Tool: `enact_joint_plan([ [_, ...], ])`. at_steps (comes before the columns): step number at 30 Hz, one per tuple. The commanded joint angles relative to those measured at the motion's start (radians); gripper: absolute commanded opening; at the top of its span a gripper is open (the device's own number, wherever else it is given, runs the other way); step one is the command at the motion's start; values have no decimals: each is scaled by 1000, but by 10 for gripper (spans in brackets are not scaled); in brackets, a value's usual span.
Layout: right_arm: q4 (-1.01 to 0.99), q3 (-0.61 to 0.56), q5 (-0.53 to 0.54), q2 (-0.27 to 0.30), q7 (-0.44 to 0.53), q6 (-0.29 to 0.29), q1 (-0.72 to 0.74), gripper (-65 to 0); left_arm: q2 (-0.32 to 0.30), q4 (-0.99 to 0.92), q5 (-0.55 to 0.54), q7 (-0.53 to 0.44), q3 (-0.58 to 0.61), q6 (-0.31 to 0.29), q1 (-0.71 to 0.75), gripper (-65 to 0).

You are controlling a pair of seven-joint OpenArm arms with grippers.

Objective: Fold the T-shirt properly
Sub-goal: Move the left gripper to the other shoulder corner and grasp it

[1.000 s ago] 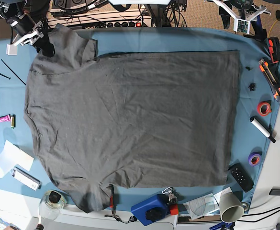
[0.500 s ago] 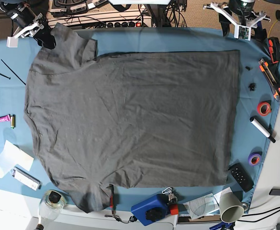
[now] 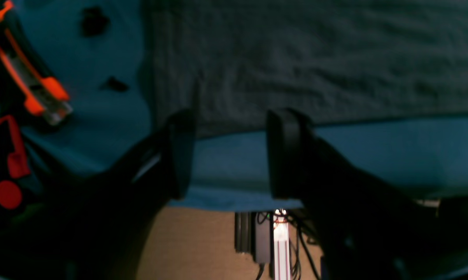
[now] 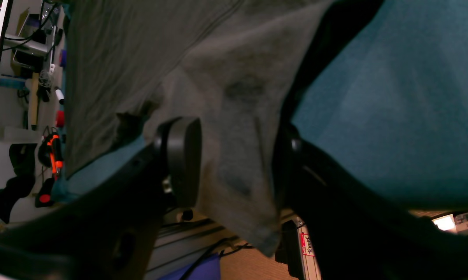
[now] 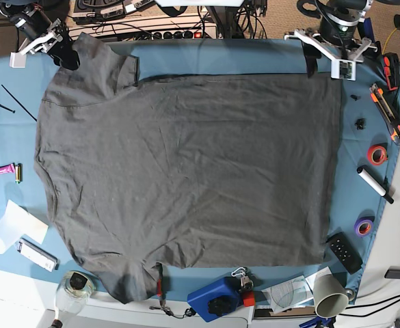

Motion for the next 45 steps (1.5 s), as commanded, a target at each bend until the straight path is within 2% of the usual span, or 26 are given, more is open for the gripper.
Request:
enact_joint_plan([
  [1, -7, -5, -105, 1, -88, -36, -16, -355, 2, 15, -17, -32, -2, 11, 8, -338],
  [4, -7, -5, -105, 4, -87, -36, -16, -355, 32, 15, -27, -58, -2, 82, -2, -338],
  [7, -7, -5, -105, 3, -88, -36, -16, -355, 51, 14, -80, -11, -2, 152, -33, -338],
  [13, -7, -5, -105, 8, -99, -36, -16, -355, 87, -13, -117, 2, -3, 211, -70, -338],
  [17, -7, -5, -105, 8, -105, -36, -17, -355, 95, -66, -150, 2, -54, 213, -99, -338],
  [20, -7, -5, -105, 9, -106, -36, -17, -355, 96, -112, -225, 6, -131, 192, -121, -338],
  [23, -7, -5, -105, 9, -106, -36, -17, -355, 115, -122, -307, 41, -226, 135, -134, -338],
  [27, -7, -5, -105, 9, -105, -36, -16, -355, 127, -128, -468, 56, -317, 8, -137, -338],
  [31, -7, -5, -105, 8, -105, -36, -16, -355, 128, -178, -544, 82, -322, -90, -143, -338],
  [34, -7, -5, -105, 8, -106, -36, -16, -355, 127, -272, -544, 82, -323, -92, -187, -338],
  [37, -7, -5, -105, 9, -106, -36, -17, -355, 127, -352, -544, 90, -323, -139, -230, -338],
  [45, -7, -5, -105, 9, -109, -36, -19, -355, 126, -375, -497, 82, -323, -124, -238, -338],
])
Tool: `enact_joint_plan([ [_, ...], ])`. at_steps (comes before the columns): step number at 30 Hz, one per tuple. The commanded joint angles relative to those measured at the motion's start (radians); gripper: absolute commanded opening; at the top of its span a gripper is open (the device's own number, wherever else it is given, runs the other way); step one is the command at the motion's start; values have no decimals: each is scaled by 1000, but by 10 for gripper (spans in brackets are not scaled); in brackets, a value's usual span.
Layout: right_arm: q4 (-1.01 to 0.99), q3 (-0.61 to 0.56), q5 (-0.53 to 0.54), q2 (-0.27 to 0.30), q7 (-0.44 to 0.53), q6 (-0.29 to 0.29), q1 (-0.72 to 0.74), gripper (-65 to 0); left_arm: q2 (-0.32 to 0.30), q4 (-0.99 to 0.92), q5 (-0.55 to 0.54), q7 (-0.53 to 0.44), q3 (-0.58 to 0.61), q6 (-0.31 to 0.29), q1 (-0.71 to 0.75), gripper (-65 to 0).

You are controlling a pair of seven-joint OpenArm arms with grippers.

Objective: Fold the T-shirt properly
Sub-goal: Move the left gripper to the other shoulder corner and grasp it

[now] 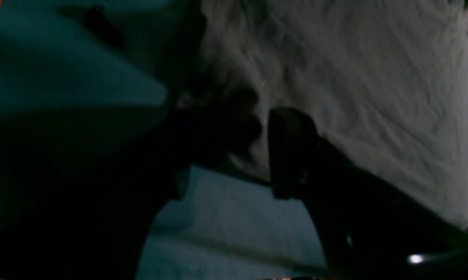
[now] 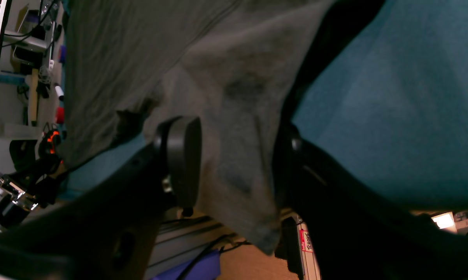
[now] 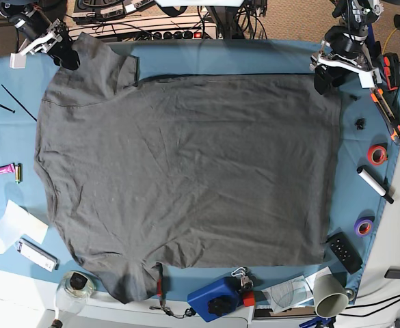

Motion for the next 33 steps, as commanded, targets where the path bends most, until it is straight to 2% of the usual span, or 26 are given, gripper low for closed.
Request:
enact_joint_plan([
  [1, -7, -5, -111, 2, -94, -35, -20, -355, -5, 8, 12, 8, -2, 9, 9, -338],
  [8, -7, -5, -111, 2, -90, -35, -19, -355, -5, 8, -6, 5, -1, 3, 6, -357],
  [18, -7, -5, -105, 2, -65, -35, -17, -361, -5, 8, -45, 7, -1, 3, -23, -617],
  [21, -7, -5, -76, 2, -60, -35, -13, -428, -5, 8, -45, 8, -1, -10, -28, -650],
  [25, -7, -5, -76, 2, -60, -35, 5, -646, -5, 8, -44, 8, -1, -11, -27, -650],
  [33, -6, -4, -76, 2, -62, -35, 10, -650, -5, 47, -45, 49, -12, -11, -2, -650],
])
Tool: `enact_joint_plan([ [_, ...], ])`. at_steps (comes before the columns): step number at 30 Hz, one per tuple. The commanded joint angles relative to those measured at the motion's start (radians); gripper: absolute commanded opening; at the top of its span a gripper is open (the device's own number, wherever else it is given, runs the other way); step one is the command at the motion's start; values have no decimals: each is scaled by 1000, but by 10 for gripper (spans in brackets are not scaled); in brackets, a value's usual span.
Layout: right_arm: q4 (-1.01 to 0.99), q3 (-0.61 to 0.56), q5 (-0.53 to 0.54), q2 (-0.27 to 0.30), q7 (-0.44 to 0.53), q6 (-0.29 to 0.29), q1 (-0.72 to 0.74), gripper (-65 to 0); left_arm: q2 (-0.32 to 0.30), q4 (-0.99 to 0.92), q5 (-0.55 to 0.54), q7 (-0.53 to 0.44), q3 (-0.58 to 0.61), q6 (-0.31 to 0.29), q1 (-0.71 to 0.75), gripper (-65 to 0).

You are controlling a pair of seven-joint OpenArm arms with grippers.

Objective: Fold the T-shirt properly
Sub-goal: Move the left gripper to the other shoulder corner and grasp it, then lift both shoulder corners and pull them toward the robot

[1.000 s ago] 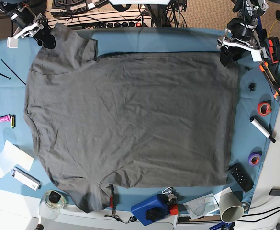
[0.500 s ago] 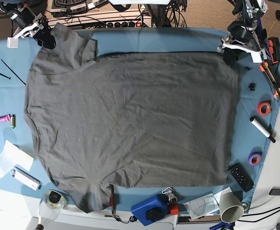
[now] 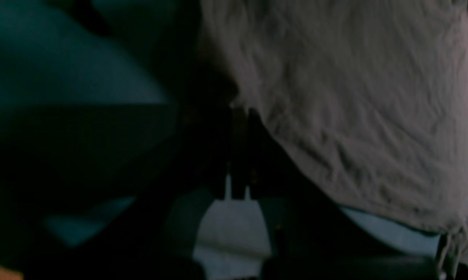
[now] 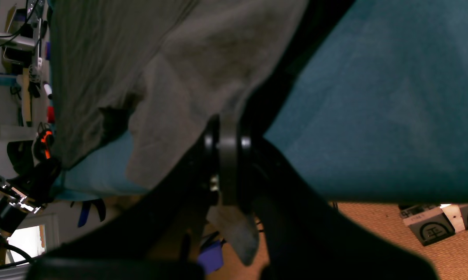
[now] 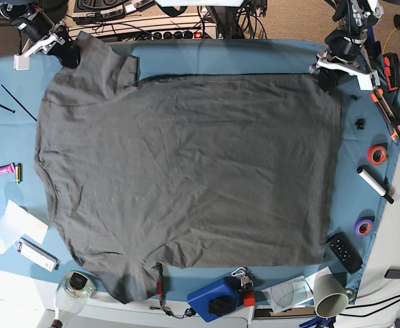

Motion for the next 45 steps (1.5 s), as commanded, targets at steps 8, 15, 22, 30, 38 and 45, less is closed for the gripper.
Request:
enact_joint_plan([
  [8, 0, 57, 53, 6, -117, -11, -16, -650, -6, 106, -19, -4, -47, -12, 63, -650],
  [15, 0, 88, 29, 6, -116, -11, -24, -650, -5, 110, -34, -3, -46, -64, 71, -650],
  [22, 0, 89, 29, 6, -131, -11, -29, -650, -6, 110, -38, 25, -46, -79, 71, -650],
  [30, 0, 89, 32, 6, -129, -11, -28, -650, -6, 111, -44, -39, -47, -95, 71, -569],
  [38, 0, 88, 31, 6, -132, -11, -28, -650, -6, 111, 113, -140, -46, -79, 47, -356],
  [45, 0, 88, 28, 6, -136, -11, -28, -650, -45, 69, 135, -59, -46, 6, -13, -355],
])
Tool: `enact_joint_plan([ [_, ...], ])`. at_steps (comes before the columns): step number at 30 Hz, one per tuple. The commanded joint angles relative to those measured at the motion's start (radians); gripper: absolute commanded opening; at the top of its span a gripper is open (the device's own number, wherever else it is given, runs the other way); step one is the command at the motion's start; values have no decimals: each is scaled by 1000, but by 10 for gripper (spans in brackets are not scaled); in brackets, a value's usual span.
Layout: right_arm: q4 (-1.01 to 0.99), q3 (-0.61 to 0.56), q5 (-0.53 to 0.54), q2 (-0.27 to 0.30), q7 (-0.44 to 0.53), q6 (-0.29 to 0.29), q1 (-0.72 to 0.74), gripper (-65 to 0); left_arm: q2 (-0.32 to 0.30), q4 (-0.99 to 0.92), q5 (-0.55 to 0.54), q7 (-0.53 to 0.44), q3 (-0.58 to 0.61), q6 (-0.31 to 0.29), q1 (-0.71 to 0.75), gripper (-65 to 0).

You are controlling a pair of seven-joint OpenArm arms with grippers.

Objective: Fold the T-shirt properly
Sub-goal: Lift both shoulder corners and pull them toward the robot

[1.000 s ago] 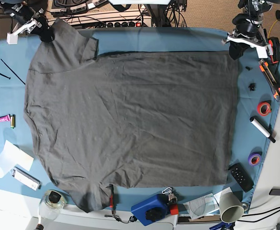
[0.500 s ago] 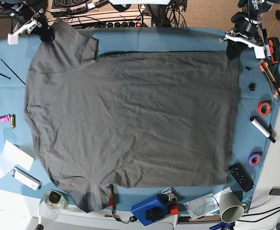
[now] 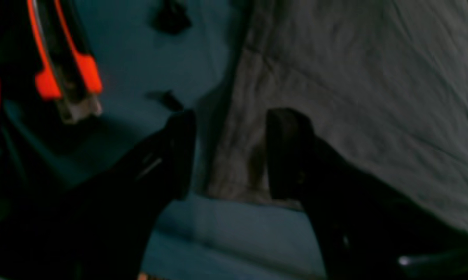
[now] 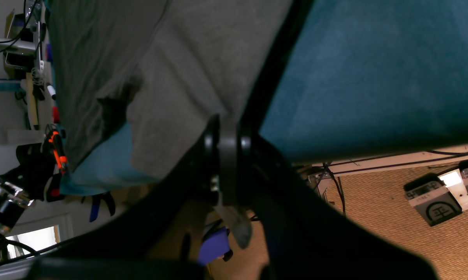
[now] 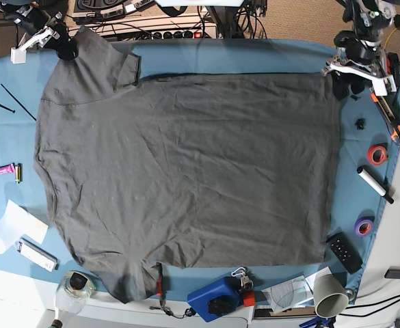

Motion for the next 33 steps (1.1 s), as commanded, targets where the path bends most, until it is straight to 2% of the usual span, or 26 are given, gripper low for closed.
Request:
enact_joint_plan([
  [1, 6, 6, -35, 14, -24, -6, -16, -650, -9, -10, -8, -6, -2, 3, 2, -355],
  [4, 6, 6, -35, 14, -23, -6, -16, -650, -11, -76, -60, 37, -2, 8, -3, -355],
  [7, 6, 6, -35, 14, -24, -6, -16, -650, -10, -126, -146, 83, -2, -51, -7, -355],
  [9, 6, 6, -35, 14, -23, -6, -16, -650, -10, -158, -156, 88, -2, -69, -20, -355],
  [13, 6, 6, -35, 14, -23, -6, -16, -650, -10, -204, -249, 223, -2, -74, -49, -355],
  [18, 6, 6, -35, 14, -23, -6, -16, -650, -10, -218, -262, 241, -2, -73, -56, -356],
  [19, 6, 6, -35, 14, -23, -6, -16, -650, -10, -218, -262, 243, -2, -72, -56, -368],
  [21, 6, 6, -34, 14, -22, -6, -16, -650, -10, -218, -266, 263, -2, -72, -56, -435],
  [24, 6, 6, -34, 14, -18, -6, -16, -650, -10, -218, -292, 315, -2, -74, -56, -630],
  [26, 6, 6, -34, 14, -3, -6, -16, -650, -10, -218, -291, 312, -3, -75, -56, -650],
  [29, 6, 6, -28, 15, 30, -6, -15, -650, -10, -209, -288, 306, -3, -149, -56, -650],
  [33, 8, 8, 2, 14, 34, -6, -16, -650, -10, -136, -287, 316, -20, -148, -46, -650],
])
